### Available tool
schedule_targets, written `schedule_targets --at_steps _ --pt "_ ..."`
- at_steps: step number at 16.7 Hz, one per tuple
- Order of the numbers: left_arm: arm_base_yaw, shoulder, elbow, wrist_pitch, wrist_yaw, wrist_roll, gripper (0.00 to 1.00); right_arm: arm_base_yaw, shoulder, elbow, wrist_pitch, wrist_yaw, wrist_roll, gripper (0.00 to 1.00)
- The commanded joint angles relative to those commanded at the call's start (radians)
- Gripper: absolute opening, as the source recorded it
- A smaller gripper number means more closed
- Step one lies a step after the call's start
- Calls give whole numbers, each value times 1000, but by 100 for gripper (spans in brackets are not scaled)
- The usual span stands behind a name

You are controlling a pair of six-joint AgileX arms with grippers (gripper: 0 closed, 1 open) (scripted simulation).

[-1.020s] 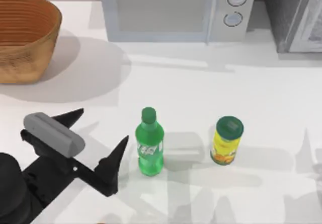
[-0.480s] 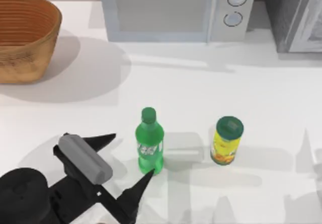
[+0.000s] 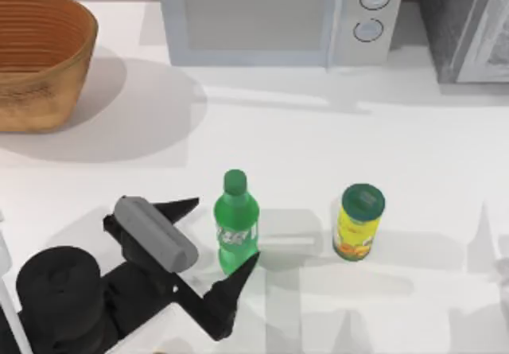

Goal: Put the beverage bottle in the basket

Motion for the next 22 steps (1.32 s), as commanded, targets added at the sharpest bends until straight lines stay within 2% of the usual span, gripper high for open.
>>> schedule_targets --at_steps 6,11,22 --pt "-35 124 165 -39 -33 -7 100 0 0 0 0 0 0 100" --pt "-40 133 174 -40 -36 -8 100 0 0 0 0 0 0 100" --pt "-40 133 174 -40 -36 -8 17 0 0 0 0 0 0 100"
